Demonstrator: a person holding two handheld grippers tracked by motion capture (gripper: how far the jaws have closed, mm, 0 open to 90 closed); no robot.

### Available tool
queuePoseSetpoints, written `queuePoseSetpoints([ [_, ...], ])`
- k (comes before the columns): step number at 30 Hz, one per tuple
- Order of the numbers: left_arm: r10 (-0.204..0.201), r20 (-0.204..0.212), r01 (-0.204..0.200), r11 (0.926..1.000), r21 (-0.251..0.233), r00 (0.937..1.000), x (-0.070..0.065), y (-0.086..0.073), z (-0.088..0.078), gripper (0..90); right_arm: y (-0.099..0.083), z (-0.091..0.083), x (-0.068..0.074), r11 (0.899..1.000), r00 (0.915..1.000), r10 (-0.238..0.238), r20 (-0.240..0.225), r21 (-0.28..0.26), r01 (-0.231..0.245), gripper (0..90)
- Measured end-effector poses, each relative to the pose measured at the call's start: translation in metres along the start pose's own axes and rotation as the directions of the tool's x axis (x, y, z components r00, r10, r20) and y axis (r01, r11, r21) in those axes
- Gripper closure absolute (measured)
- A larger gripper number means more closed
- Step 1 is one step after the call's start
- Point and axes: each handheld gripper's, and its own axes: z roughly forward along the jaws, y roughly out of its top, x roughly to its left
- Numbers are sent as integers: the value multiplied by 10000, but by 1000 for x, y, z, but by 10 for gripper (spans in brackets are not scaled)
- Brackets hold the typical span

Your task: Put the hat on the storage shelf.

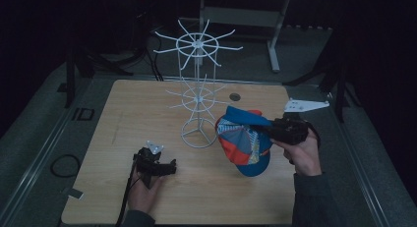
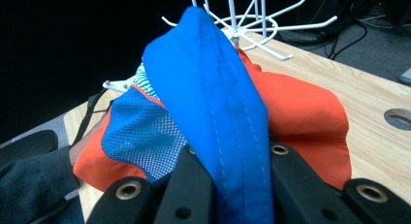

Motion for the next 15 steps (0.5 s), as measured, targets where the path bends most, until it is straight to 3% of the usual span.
queuePoseSetpoints([
  [15, 8, 5, -8, 10000, 3, 10000, 0, 0, 0, 14, 7, -11, -1, 9990, 10000, 46, 75, -440, -43, 874],
])
